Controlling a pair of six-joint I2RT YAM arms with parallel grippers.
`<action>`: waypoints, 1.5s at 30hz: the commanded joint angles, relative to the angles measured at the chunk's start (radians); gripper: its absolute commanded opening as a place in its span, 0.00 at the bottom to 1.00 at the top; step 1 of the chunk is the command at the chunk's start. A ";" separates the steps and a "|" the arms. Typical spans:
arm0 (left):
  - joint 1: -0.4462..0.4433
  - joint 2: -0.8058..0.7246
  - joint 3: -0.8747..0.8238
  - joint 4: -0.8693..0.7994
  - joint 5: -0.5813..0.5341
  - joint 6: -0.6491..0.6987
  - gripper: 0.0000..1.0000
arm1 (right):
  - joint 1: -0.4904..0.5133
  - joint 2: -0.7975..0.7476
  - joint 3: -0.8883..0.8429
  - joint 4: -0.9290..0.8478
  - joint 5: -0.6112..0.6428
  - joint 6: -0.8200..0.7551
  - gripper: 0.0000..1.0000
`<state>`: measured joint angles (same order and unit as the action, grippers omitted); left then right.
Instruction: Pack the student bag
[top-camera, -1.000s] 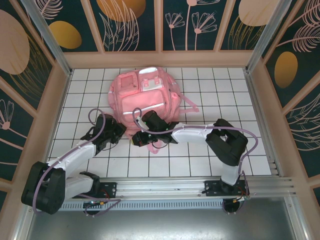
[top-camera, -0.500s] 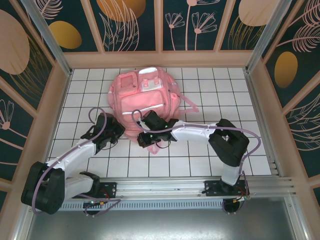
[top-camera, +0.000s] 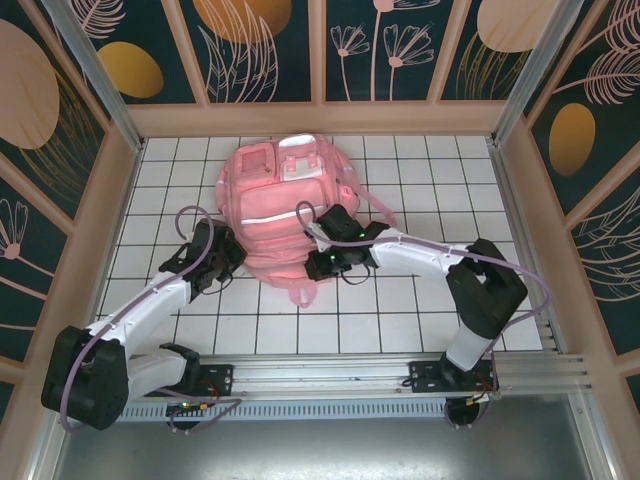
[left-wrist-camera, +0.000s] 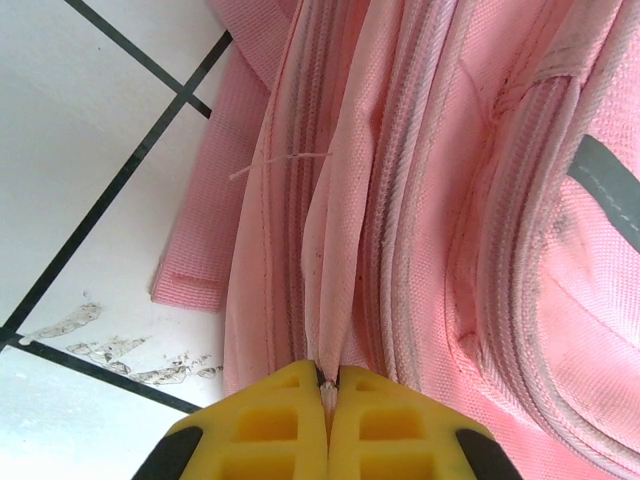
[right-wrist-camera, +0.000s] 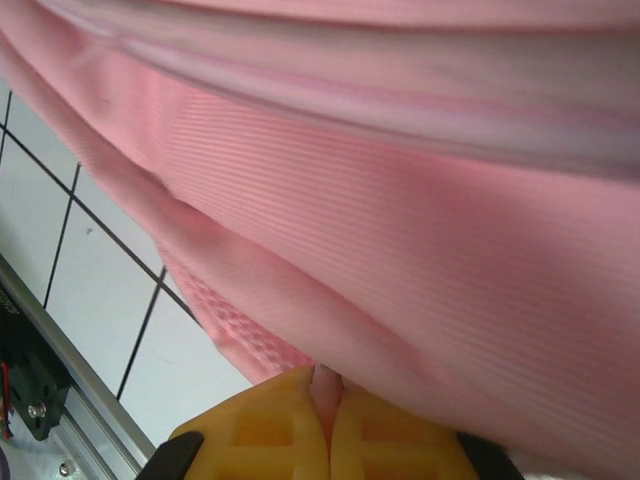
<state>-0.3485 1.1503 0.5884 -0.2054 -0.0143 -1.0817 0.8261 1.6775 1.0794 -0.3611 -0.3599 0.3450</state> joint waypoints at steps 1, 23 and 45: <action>0.020 -0.021 0.036 -0.062 -0.178 0.030 0.00 | -0.051 -0.049 -0.047 -0.128 0.128 -0.019 0.00; 0.020 0.183 0.262 -0.083 -0.158 0.194 0.14 | -0.176 -0.208 -0.223 0.101 0.152 -0.014 0.00; 0.020 0.119 0.328 -0.241 -0.108 0.158 0.80 | 0.127 0.134 0.037 0.389 -0.086 0.218 0.00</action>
<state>-0.3271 1.3293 1.0382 -0.3817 -0.1791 -0.8417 0.9421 1.7611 1.0542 -0.0227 -0.3729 0.5091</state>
